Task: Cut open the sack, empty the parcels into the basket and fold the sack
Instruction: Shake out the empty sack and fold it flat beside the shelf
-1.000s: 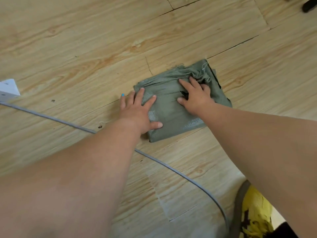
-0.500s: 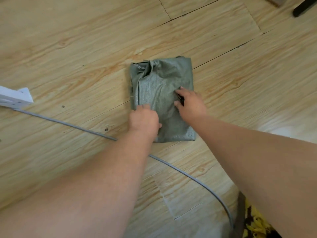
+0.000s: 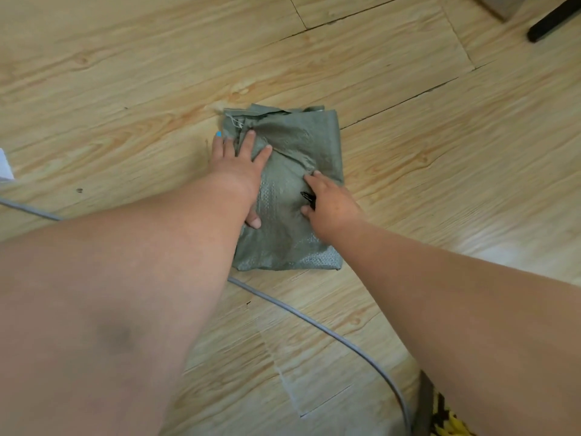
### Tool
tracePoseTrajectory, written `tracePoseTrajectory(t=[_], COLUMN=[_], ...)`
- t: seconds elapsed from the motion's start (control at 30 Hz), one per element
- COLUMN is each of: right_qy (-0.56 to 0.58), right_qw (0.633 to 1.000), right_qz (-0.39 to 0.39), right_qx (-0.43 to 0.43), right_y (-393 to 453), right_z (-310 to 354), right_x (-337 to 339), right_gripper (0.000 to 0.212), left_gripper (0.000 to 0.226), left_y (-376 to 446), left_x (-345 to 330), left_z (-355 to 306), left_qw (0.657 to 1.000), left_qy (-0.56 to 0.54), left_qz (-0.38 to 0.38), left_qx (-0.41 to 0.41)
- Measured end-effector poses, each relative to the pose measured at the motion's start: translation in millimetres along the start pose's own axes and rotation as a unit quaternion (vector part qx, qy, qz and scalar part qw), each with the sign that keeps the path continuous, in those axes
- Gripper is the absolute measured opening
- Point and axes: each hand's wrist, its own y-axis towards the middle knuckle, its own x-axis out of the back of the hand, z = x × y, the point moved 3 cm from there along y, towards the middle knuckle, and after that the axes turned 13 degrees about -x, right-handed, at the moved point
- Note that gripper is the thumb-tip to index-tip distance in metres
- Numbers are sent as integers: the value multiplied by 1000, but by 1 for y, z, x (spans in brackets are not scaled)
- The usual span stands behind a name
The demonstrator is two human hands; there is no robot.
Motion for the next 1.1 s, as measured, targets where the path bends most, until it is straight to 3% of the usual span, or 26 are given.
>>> tracePoseTrajectory(t=[0.13,0.27,0.33,0.4,0.47,0.53,0.6,0.7,0.77,0.8,0.87,0.93,1.0,1.1], right_qy=[5,-34,30,80,84,133,206,202,200,214,259,270,217,169], right_qw=[997,998,998,994,983,974,958,961,968,969,961,960,975,985], right_qz=[-76,39,34,-67,-156,-140,-70,16,45,62,81,70,44,20], right_qx=[25,40,42,16,-44,-123,-185,-187,-144,-112,-46,2,31,27], right_y=[-7,-13,-14,-23,-37,-48,-51,-56,-59,-63,-68,-70,-73,-76], right_z=[-5,-10,-7,-12,-25,-40,-51,-46,-28,-11,28,65,92,109], right_x=[6,-3,11,25,25,13,0,-8,-4,-1,9,18,26,30], right_gripper=[55,65,56,45,43,43,50,56,57,58,59,58,53,46], left_gripper=[151,144,134,111,84,69,50,52,68,74,76,71,58,32], left_y=[-10,-23,-27,-36,-53,-81,-104,-127,-130,-136,-148,-156,-159,-155], left_x=[-11,-26,-10,7,8,-7,-29,-67,-88,-94,-91,-82,-75,-69], left_z=[-2,-9,-1,-3,-18,-38,-54,-70,-67,-58,-37,-19,-3,20], left_qw=[997,996,997,992,965,921,887,925,952,953,931,921,931,950], left_qy=[-69,-84,-64,-54,-75,-115,-164,-171,-183,-194,-210,-194,-172,-144], left_qz=[-28,-3,-11,-101,-246,-370,-431,-316,-234,-231,-294,-337,-322,-278], left_qx=[23,40,44,50,48,36,-19,-120,-74,-23,56,38,-10,1])
